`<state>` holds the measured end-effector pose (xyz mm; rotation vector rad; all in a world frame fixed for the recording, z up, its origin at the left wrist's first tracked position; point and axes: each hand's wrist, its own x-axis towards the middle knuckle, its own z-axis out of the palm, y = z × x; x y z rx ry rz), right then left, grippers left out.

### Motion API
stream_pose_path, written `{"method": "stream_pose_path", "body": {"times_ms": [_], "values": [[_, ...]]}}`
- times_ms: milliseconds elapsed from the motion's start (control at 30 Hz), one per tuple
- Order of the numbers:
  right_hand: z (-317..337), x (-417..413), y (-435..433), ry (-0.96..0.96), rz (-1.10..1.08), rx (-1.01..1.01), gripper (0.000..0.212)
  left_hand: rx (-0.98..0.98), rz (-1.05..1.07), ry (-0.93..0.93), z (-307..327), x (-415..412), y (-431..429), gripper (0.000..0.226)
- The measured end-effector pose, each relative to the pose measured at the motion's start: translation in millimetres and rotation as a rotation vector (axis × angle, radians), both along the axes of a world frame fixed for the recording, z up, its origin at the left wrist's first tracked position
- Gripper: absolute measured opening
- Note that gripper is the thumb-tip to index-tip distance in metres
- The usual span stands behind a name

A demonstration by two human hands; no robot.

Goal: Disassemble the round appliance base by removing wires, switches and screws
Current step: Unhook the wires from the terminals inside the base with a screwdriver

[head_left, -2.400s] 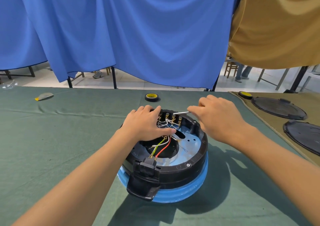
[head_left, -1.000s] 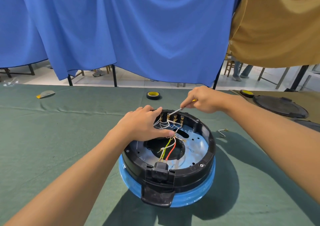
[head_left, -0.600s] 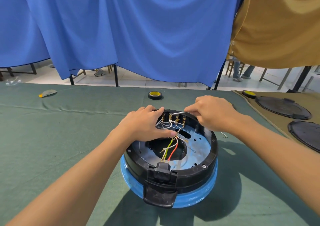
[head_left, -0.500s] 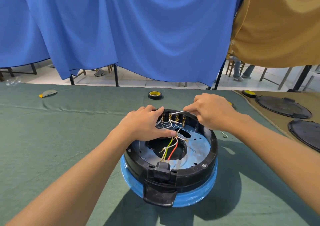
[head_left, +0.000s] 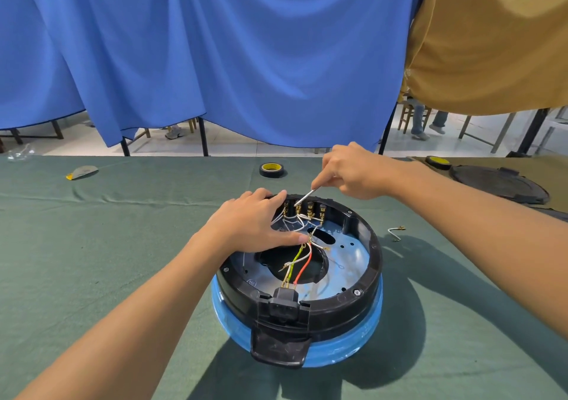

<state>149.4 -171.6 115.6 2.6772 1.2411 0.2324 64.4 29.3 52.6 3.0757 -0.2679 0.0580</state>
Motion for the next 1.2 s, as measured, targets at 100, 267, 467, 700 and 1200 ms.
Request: {"method": "stream_pose_path", "body": {"times_ms": [100, 267, 467, 700, 1200], "values": [[-8, -5, -10, -0.04, -0.015, 0.047, 0.035, -0.007, -0.002, 0.001, 0, 1, 0, 0.116], [-23, -16, -22, -0.095, -0.025, 0.079, 0.033, -0.006, -0.006, 0.0, -1, 1, 0, 0.114], [-32, -33, -25, -0.016, -0.121, 0.337, 0.027, 0.006, -0.012, -0.007, 0, 1, -1, 0.114], [-38, -48, -3, 0.172, -0.101, 0.391, 0.016, 0.004, -0.003, -0.005, -1, 2, -1, 0.107], [-47, -45, 35, 0.103, -0.181, 0.241, 0.014, -0.277, 0.01, -0.054, -1, 6, 7, 0.046]]}}
